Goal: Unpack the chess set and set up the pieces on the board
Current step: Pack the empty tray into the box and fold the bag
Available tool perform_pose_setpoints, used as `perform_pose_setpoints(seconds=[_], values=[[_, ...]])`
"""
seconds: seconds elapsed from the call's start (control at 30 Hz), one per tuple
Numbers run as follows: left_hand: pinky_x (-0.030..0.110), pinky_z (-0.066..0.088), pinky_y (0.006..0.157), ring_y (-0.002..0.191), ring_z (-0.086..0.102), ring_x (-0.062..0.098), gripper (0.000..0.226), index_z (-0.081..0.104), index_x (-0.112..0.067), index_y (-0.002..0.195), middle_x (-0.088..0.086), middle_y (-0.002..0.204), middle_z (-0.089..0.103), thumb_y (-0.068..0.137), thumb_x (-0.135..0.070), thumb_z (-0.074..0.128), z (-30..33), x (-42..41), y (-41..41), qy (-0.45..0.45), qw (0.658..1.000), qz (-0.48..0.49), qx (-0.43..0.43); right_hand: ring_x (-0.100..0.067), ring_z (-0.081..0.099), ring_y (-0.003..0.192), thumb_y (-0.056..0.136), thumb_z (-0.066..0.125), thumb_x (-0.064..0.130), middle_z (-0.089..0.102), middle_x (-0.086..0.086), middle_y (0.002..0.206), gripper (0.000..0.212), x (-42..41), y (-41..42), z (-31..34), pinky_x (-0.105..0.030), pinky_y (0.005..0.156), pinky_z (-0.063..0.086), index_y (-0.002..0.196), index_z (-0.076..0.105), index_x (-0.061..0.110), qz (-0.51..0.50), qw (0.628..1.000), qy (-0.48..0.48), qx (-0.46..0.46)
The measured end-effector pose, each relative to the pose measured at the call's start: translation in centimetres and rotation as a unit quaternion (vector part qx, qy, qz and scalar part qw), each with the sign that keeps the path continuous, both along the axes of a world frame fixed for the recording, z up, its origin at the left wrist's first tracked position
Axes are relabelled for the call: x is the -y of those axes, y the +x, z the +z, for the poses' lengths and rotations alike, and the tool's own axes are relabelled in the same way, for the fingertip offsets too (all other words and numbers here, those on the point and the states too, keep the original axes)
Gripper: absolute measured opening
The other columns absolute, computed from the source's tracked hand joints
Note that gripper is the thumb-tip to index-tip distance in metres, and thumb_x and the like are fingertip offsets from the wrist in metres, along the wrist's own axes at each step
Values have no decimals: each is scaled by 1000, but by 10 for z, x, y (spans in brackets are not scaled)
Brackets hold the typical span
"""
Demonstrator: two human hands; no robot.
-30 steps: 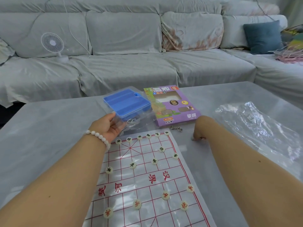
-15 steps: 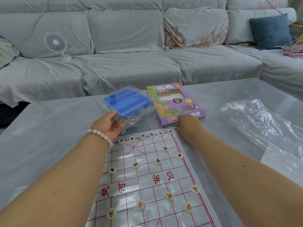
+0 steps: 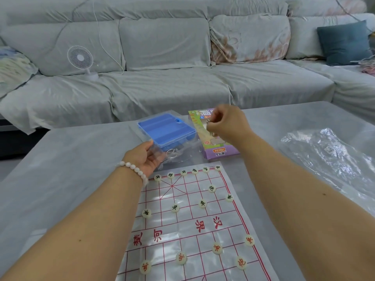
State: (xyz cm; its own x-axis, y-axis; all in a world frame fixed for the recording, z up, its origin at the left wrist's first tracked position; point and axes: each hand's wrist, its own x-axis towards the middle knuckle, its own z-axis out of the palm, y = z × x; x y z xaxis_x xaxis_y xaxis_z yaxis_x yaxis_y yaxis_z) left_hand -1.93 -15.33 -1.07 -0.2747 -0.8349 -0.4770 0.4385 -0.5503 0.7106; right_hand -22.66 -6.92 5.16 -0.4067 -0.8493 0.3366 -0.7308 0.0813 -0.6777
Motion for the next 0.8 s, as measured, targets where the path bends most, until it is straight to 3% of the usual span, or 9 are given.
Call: perform_pose_setpoints(seconds=[0.23, 0.37, 0.43, 0.5, 0.57, 0.6, 0.67, 0.73, 0.8], values=[[35, 54, 44, 64, 71, 30, 10, 57, 2, 94, 18, 76, 72, 94, -6, 51, 14, -9, -2, -12, 999, -19, -31, -13, 49, 67, 73, 58, 0, 56, 5, 70, 14, 16, 14, -9, -22, 60, 39, 74, 60, 14, 123, 986, 52, -102], [38, 56, 49, 73, 71, 32, 10, 57, 2, 97, 20, 90, 71, 92, -6, 52, 15, -7, 0, -14, 999, -20, -33, -7, 53, 69, 78, 59, 6, 61, 7, 77, 19, 11, 6, -11, -6, 56, 39, 88, 72, 16, 107, 986, 90, -89], [37, 56, 51, 79, 71, 32, 11, 56, 0, 100, 20, 97, 70, 92, -7, 54, 14, -7, -1, -11, 999, -22, -29, -10, 55, 69, 80, 57, 6, 65, 4, 84, 23, 5, 3, -13, -19, 63, 45, 92, 73, 18, 103, 990, 91, -39], [36, 56, 51, 84, 71, 32, 14, 55, 0, 104, 20, 100, 70, 92, -7, 55, 14, -7, -5, -8, 999, -19, -43, -14, 58, 85, 80, 57, 8, 66, 2, 101, 28, -1, 0, -14, -23, 74, 43, 102, 69, 18, 40, 998, 38, -1], [37, 57, 54, 90, 70, 32, 18, 54, 0, 108, 21, 104, 69, 91, -7, 56, 17, -8, -11, -12, 998, -15, -56, -17, 56, 95, 78, 61, 18, 59, 3, 102, 32, -6, -4, -19, -24, 78, 39, 110, 60, 16, -119, 988, -33, 96], [38, 57, 56, 94, 68, 32, 21, 54, 0, 110, 21, 107, 68, 91, -8, 56, 19, -9, -17, -19, 998, -14, -56, -19, 55, 95, 75, 66, 30, 56, 1, 101, 41, -10, -4, -20, -27, 76, 39, 112, 55, 14, -184, 962, -29, 198], [39, 58, 58, 96, 68, 30, 22, 54, 0, 111, 19, 107, 67, 91, -9, 57, 24, -12, -32, -29, 998, -14, -50, -27, 57, 95, 67, 71, 51, 54, -8, 103, 68, -19, 4, -20, -34, 79, 48, 117, 49, 11, -150, 874, 34, 461], [37, 57, 56, 76, 69, 24, 13, 55, 0, 101, 16, 87, 66, 91, -10, 57, 29, -21, -51, -37, 998, -24, -42, -33, 59, 103, 76, 71, 45, 56, -19, 106, 52, -25, 12, -19, -43, 93, 50, 110, 46, 14, -36, 764, 18, 644], [37, 57, 55, 58, 64, 18, 8, 55, -2, 88, 10, 69, 61, 91, -9, 57, 36, -33, -71, -45, 998, -39, -38, -34, 62, 98, 83, 69, 28, 59, -21, 99, 33, -27, 14, -15, -46, 94, 50, 103, 49, 11, -3, 702, -45, 711]])
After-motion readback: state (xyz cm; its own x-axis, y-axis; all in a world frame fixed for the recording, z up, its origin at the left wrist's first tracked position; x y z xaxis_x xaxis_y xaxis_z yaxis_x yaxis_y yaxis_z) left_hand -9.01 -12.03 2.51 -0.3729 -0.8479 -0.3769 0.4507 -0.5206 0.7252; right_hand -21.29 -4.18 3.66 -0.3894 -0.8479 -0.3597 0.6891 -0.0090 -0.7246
